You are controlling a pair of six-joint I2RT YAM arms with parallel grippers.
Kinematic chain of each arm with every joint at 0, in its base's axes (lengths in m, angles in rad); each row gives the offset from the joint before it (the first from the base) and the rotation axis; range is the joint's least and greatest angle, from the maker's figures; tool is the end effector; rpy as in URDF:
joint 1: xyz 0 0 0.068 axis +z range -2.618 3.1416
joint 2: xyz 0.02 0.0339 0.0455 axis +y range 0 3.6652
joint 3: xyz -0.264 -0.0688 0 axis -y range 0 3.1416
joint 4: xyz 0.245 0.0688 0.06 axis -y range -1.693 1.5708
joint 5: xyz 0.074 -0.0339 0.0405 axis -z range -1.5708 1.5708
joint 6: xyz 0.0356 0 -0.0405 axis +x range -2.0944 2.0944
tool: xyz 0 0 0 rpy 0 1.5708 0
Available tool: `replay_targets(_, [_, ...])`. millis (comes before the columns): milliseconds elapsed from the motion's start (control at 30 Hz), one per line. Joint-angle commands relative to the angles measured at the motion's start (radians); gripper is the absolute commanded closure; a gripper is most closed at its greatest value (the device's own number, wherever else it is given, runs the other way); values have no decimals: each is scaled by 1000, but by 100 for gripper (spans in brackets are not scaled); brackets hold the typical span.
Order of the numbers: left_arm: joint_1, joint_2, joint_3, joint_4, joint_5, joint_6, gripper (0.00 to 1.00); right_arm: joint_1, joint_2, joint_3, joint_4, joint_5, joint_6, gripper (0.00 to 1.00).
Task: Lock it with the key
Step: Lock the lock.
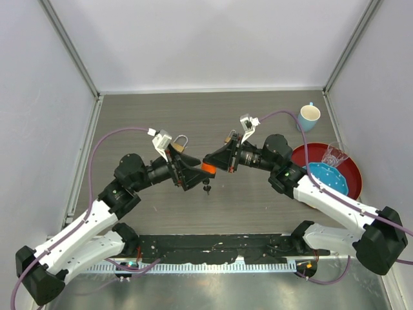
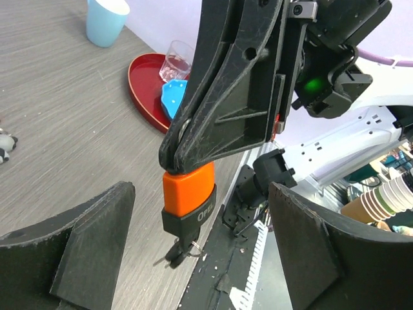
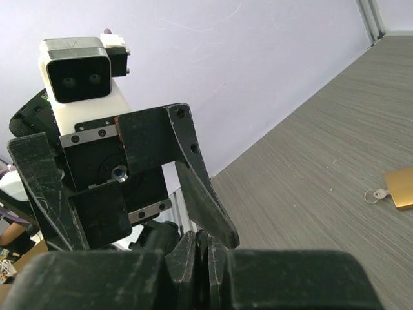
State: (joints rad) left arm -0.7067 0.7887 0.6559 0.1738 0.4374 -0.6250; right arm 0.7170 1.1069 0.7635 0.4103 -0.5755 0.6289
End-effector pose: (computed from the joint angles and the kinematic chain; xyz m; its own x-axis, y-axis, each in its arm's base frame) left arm 0.1354 -0.1354 0.3322 -0.5072 -0.2639 -0.8204 0.7563 0.3202 -0.5705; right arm 0.1805 0.1831 0.3306 -0.5243 0.1976 -0.8283 -0.8065 0.1970 0.5575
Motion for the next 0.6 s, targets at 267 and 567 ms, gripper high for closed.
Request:
replay_targets(267, [1, -14, -179, 249, 184, -70, 8, -5, -51, 85, 8, 3, -23, 98])
replay_targets(567, [-5, 46, -233, 384, 219, -93, 11, -7, -42, 76, 45, 6, 0, 98])
